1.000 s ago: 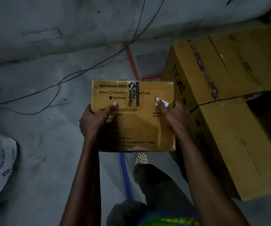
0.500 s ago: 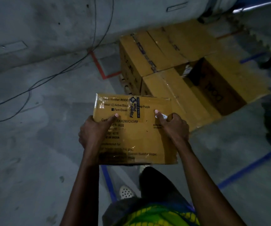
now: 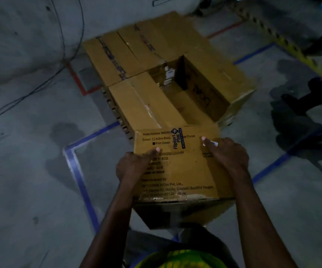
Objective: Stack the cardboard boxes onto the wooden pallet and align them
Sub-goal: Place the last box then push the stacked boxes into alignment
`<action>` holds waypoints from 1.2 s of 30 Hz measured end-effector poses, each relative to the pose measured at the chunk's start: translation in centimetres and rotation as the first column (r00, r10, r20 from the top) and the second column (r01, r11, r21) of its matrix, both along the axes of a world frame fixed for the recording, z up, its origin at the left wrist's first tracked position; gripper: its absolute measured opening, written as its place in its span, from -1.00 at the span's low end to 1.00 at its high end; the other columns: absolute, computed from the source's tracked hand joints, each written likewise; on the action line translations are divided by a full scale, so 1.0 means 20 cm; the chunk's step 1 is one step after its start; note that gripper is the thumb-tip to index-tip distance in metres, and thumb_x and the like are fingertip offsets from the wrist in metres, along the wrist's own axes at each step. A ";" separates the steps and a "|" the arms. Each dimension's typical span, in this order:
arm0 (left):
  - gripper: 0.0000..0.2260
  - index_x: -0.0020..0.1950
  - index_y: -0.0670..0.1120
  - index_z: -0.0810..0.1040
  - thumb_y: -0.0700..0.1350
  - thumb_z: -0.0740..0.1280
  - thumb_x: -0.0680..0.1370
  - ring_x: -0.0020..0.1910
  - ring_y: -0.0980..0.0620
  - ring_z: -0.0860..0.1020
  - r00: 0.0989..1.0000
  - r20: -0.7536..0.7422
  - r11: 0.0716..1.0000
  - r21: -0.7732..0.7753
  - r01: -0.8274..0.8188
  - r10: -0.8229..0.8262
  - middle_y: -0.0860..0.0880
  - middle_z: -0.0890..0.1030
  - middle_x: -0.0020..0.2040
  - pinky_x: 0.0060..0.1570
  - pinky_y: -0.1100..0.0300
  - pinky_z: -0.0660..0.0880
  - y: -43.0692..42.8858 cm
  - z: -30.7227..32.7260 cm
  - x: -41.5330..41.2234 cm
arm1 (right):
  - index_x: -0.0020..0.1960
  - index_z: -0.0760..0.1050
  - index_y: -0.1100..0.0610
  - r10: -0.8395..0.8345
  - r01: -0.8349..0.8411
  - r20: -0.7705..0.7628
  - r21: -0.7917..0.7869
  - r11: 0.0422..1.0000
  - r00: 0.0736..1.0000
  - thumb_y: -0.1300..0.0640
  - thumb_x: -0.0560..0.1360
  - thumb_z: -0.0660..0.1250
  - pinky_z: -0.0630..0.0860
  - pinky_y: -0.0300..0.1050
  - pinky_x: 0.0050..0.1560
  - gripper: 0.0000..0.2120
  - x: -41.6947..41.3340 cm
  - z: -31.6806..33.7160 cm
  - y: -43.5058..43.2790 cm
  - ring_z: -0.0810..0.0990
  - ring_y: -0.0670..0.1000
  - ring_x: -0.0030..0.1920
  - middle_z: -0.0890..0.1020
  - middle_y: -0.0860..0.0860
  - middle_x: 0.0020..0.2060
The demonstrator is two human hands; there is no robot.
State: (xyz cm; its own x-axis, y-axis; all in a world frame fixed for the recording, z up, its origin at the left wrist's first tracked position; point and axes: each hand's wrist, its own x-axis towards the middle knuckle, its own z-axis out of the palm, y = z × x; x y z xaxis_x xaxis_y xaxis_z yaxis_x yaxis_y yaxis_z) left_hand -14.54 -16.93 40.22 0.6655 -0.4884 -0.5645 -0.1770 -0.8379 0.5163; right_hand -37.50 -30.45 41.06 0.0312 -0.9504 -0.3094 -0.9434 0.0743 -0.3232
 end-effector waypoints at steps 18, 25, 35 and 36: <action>-0.42 0.05 -0.03 0.63 0.45 0.39 0.38 -0.21 0.06 0.54 0.989 -0.055 0.951 -0.271 -0.149 0.140 0.07 0.58 -0.19 -0.23 0.21 0.38 -1.24 0.26 -0.79 | -0.15 0.50 0.16 0.142 -0.174 -0.107 -0.406 0.897 0.984 -0.59 0.44 0.00 0.36 -0.02 -0.12 -0.20 -0.70 0.37 -1.40 0.58 0.19 -0.11 0.59 0.18 -0.16; -0.43 0.08 -0.10 0.61 0.40 0.38 0.45 -0.37 0.12 0.39 0.970 0.117 0.952 -0.247 -0.181 0.215 0.04 0.53 -0.22 -0.41 0.25 0.22 -1.60 0.35 -0.80 | -0.05 0.58 0.15 0.169 -0.155 0.030 -0.259 0.953 0.985 -0.66 0.37 -0.06 0.48 0.01 -0.02 -0.08 -0.63 0.25 -1.84 0.63 0.19 -0.06 0.65 0.16 -0.07; -0.50 -0.06 0.04 0.63 0.47 0.31 0.44 -0.28 0.18 0.58 0.819 0.249 0.797 -0.488 -0.355 0.517 0.14 0.61 -0.27 -0.27 0.28 0.37 -1.93 0.18 -0.99 | 0.05 0.47 0.03 0.304 -0.201 0.323 -0.314 0.928 0.897 -0.54 0.45 0.13 0.51 -0.01 0.09 -0.36 -0.56 0.05 -2.28 0.60 0.07 -0.10 0.64 -0.01 -0.07; -0.52 -0.01 0.02 0.66 0.42 0.32 0.46 -0.27 0.22 0.60 0.803 0.203 0.745 -0.547 -0.382 0.560 0.12 0.65 -0.22 -0.28 0.30 0.40 -1.95 0.14 -1.00 | 0.12 0.48 0.03 0.304 -0.189 0.381 -0.311 0.931 0.873 -0.49 0.48 0.18 0.47 -0.08 0.06 -0.40 -0.56 0.02 -2.28 0.56 0.01 -0.11 0.62 -0.06 -0.06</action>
